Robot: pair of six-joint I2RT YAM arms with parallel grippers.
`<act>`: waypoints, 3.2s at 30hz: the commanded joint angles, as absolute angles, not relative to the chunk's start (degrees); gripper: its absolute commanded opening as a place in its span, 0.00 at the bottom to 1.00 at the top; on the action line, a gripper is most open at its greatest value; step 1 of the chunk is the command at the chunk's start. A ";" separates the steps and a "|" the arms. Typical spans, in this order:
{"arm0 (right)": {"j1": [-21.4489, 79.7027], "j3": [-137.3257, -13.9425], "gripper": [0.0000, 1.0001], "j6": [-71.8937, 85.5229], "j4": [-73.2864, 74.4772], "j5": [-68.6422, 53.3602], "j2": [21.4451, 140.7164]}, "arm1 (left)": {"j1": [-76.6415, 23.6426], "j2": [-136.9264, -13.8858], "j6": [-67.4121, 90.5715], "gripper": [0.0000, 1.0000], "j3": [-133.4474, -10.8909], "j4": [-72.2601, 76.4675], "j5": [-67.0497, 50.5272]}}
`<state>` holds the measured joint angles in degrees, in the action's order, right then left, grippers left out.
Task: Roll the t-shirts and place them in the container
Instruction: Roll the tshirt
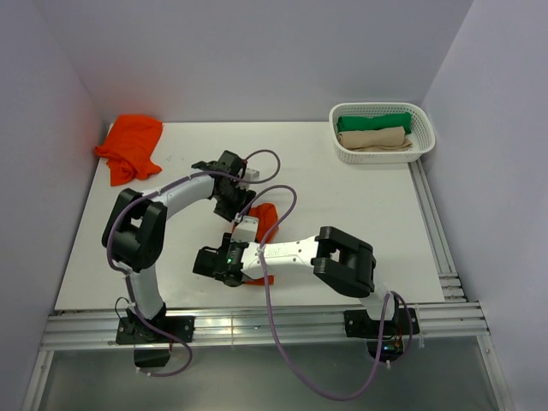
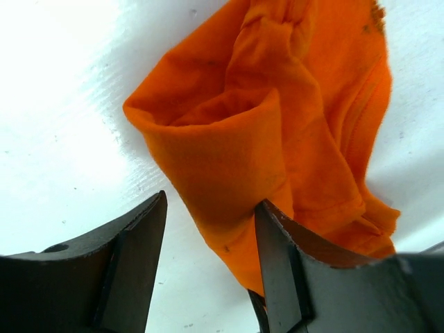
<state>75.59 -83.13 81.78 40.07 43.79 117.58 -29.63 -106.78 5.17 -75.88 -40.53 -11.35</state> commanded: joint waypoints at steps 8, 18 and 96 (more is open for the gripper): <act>75.32 -80.86 0.58 80.07 41.49 40.34 119.62 | -27.25 -110.04 2.99 0.59 -87.09 -45.09 -14.68; 74.18 -74.02 0.29 77.96 30.87 37.53 115.32 | -24.88 -110.83 2.29 0.59 -88.42 -46.32 -17.22; 75.94 -102.30 0.59 69.52 45.52 54.49 125.24 | -28.74 -108.11 3.96 0.37 -74.09 -37.26 -6.24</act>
<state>75.13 -99.24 70.30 42.98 50.39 123.46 -28.34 -105.86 3.95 -73.34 -38.24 -9.10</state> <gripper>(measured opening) 0.590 0.374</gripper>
